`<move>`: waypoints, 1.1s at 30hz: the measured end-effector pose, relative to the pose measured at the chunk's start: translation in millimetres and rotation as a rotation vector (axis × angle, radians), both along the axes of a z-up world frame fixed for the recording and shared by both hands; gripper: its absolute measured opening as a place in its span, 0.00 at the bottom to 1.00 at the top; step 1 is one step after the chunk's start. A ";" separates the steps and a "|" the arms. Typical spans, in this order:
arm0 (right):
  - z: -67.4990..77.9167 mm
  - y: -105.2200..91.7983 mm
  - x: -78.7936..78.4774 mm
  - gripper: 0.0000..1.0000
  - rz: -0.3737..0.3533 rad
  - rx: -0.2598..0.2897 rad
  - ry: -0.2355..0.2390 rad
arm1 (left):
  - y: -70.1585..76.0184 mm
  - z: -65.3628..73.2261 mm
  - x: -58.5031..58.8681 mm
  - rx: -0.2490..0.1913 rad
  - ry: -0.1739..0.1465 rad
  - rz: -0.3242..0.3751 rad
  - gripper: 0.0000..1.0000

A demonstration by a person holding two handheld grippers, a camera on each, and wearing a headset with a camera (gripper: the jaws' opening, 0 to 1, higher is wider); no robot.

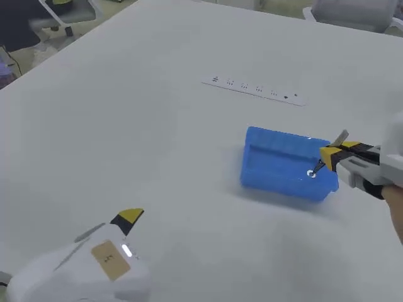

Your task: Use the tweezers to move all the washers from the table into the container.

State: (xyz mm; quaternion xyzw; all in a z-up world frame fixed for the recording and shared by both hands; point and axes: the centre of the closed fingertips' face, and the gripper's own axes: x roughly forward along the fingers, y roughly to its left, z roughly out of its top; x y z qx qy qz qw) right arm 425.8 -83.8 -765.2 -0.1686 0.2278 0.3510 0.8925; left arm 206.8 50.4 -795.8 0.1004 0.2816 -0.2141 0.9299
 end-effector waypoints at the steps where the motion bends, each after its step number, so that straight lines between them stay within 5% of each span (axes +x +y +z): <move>1: -2.9 -1.2 1.0 0.01 -0.004 -0.001 0.006 | -0.1 1.4 0.2 -0.007 -0.005 0.003 0.99; 8: -20.1 -4.5 5.0 0.01 -0.022 0.010 0.051 | -1.0 11.6 2.3 -0.056 -0.034 0.019 0.99; 17: -34.2 -4.2 4.0 0.01 -0.009 -0.021 0.074 | -1.1 17.2 3.4 -0.067 -0.058 0.023 0.99; 26: -49.1 -8.1 -0.5 0.01 -0.028 -0.038 0.098 | -0.5 18.6 4.7 -0.054 -0.064 0.026 0.99; 33: -46.6 -8.4 0.9 0.02 -0.026 -0.036 0.084 | -0.9 17.6 4.9 -0.041 -0.063 0.021 0.99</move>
